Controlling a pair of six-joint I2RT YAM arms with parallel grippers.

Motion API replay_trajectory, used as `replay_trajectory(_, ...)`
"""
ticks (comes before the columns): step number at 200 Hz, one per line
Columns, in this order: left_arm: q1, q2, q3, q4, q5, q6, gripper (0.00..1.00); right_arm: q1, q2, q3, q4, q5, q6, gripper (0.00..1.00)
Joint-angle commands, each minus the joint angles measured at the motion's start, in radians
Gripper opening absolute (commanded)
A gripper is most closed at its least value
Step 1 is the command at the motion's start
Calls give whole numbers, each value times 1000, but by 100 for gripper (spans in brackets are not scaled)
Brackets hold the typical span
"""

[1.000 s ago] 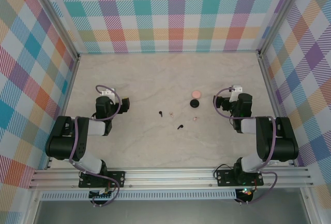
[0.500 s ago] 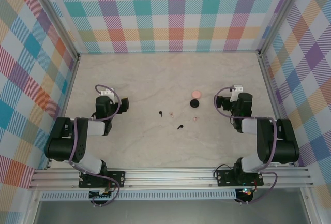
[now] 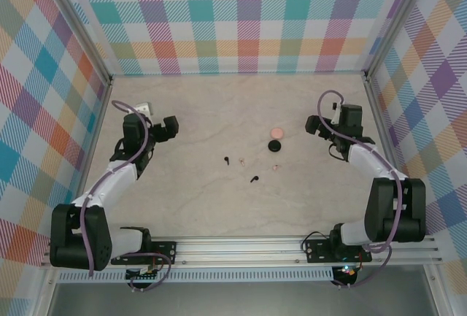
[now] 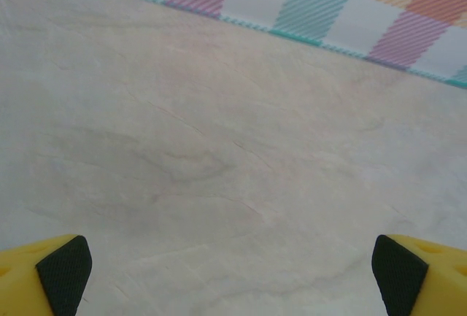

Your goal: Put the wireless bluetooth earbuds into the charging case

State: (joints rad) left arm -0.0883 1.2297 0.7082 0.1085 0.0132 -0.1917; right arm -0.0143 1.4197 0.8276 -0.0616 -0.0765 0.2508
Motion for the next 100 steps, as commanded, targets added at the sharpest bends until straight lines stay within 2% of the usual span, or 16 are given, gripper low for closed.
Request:
replay_trajectory(1, -34, -13, 64, -220, 148, -93, 100, 7, 60, 68, -176, -220, 48, 100)
replay_trajectory(17, -63, 1, 109, -294, 214, -99, 100, 19, 106, 108, -200, -300, 54, 100)
replay_trajectory(35, -96, 9, 129, -341, 247, -109, 100, 48, 156, 149, -218, -328, 52, 100)
replay_trajectory(50, -116, 10, 132, -352, 264, -120, 100, 70, 209, 194, -238, -337, 48, 96)
replay_trajectory(85, -144, 10, 122, -366, 275, -129, 100, 100, 337, 301, -273, -363, 54, 74)
replay_trajectory(100, -149, 13, 124, -369, 277, -132, 100, 106, 389, 339, -283, -372, 58, 68)
